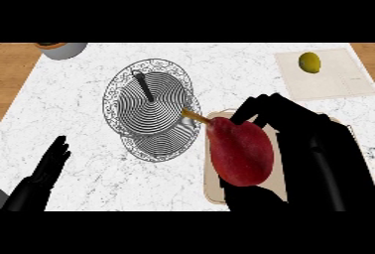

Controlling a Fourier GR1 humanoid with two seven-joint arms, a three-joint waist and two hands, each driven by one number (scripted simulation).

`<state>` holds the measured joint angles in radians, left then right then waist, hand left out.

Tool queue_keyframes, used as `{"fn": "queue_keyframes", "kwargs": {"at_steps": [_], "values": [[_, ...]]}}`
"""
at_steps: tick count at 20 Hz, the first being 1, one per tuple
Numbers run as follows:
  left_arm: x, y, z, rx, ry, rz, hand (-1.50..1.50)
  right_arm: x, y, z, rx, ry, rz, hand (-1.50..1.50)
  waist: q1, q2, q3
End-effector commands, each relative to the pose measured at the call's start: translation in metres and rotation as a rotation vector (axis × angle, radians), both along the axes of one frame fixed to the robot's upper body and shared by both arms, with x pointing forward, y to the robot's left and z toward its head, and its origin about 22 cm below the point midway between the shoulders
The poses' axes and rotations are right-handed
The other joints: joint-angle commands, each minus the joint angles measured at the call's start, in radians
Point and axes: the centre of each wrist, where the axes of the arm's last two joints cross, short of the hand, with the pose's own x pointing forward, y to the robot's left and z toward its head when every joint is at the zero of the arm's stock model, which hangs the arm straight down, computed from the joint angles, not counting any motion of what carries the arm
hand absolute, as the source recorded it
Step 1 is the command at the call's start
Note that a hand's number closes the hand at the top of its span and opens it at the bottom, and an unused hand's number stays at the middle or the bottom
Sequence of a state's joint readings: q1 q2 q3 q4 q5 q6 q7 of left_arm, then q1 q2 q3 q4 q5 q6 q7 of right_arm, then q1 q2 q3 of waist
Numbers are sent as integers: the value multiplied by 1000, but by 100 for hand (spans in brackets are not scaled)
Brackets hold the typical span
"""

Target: Pick the pear from the tray and place it in the tiered basket

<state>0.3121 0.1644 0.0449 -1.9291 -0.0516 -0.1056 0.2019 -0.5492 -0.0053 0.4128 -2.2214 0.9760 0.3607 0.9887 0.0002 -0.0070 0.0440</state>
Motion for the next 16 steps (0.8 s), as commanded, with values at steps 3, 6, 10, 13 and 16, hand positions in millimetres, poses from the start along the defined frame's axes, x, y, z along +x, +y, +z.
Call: {"fn": "queue_keyframes", "kwargs": {"at_steps": [3,6,10,13,16], "values": [[9,-26,-39,-53,86,75,0,31,21,12,1,68,-67,150,11,19,-49],[8,-26,-43,-54,97,69,0,49,31,17,-16,97,-33,150,22,22,-49],[14,-22,-37,-55,88,76,0,70,45,20,-68,121,-10,150,19,22,-48],[18,-36,-39,-71,82,62,0,88,51,11,-88,156,8,150,14,29,-48],[11,-30,-42,-60,95,71,0,102,60,3,-120,181,-28,150,20,28,-48]]}}
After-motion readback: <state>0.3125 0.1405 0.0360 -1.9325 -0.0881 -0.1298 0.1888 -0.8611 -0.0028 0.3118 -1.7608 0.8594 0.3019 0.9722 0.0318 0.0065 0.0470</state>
